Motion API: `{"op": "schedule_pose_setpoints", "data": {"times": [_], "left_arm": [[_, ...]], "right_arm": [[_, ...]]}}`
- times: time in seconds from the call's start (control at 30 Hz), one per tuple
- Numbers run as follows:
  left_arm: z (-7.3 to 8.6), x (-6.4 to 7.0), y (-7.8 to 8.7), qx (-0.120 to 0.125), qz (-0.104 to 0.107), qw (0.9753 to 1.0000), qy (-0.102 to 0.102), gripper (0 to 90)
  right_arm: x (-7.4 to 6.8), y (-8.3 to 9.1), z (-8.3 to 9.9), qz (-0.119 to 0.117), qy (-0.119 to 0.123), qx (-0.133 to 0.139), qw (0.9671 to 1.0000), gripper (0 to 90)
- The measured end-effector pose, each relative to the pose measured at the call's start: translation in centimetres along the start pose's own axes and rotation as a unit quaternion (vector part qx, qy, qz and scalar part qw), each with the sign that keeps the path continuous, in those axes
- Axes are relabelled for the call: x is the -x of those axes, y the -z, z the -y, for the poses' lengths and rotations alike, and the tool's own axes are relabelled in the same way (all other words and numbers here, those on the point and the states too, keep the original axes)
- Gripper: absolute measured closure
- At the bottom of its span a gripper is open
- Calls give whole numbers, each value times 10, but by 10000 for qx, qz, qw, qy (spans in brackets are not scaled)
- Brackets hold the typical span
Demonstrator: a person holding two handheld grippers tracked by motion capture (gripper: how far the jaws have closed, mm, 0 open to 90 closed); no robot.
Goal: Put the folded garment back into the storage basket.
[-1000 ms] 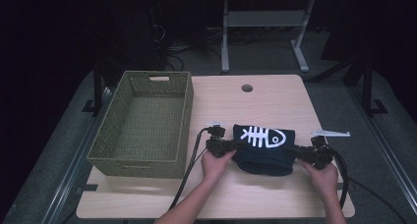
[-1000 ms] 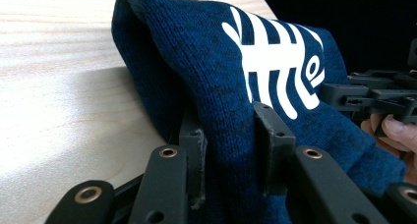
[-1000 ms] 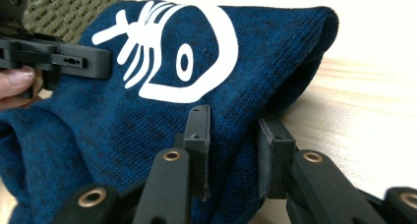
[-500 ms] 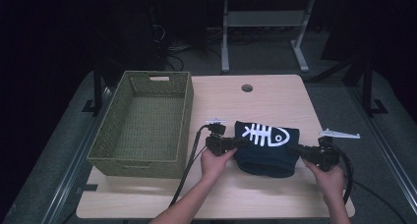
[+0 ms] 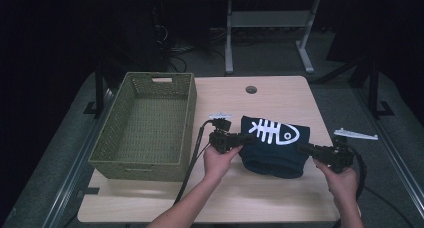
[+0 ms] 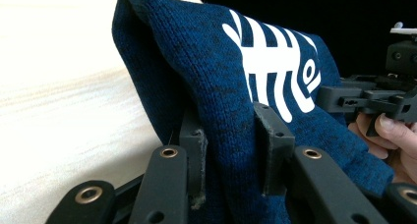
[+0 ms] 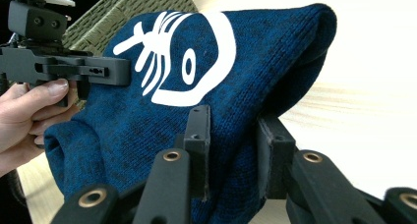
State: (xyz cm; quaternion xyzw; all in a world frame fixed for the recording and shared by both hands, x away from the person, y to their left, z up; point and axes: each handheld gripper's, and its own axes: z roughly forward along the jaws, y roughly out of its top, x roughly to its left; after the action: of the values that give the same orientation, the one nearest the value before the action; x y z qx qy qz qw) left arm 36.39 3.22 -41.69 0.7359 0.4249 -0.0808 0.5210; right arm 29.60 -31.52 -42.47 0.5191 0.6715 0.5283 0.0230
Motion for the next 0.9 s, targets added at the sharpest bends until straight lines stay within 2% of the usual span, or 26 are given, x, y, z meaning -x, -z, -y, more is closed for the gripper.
{"op": "schedule_pose_setpoints", "data": {"times": [0.3, 0.37, 0.9], "left_arm": [[-11, 7, 12, 49, 86, 9999, -48, 696], [-13, 6, 15, 98, 183, 9998, 28, 696], [-23, 6, 38, 119, 263, 9996, -33, 696]], "right_arm": [[-12, 7, -13, -48, 88, 51, 9999, 706], [-15, 8, -16, -64, 114, 72, 9999, 706], [-32, 7, -31, -300, 184, 96, 9993, 708]]}}
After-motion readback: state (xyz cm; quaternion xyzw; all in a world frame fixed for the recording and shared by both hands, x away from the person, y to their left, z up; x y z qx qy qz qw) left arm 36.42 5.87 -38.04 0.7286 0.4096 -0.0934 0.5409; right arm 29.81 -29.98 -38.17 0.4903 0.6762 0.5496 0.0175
